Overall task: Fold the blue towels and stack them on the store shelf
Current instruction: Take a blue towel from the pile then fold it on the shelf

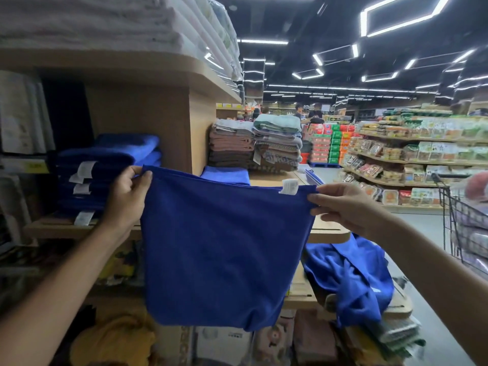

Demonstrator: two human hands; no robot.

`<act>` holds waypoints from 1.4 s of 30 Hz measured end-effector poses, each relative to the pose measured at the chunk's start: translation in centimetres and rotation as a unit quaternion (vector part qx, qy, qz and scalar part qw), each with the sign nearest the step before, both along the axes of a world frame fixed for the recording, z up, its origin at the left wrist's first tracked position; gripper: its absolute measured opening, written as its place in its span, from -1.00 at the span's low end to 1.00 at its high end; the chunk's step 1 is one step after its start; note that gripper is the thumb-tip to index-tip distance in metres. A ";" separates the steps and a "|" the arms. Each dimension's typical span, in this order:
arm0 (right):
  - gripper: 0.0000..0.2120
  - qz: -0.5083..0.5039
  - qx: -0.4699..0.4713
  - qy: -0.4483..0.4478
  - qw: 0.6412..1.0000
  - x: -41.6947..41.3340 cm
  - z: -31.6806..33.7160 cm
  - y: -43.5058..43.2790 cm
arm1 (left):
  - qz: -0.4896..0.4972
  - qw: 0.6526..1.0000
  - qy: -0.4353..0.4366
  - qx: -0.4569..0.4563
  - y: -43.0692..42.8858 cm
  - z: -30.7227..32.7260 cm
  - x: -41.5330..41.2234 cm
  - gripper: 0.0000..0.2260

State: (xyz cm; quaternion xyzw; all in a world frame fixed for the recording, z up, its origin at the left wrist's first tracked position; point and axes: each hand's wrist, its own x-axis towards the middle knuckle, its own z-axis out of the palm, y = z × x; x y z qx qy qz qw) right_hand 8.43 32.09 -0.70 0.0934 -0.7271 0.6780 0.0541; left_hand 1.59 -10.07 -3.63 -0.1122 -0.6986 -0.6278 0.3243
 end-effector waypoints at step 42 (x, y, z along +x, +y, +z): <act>-0.37 -0.200 0.396 0.133 0.886 -14.3 -2.2 -1.6 | 0.213 0.848 -0.045 -0.483 6.6 0.7 -7.6 -0.64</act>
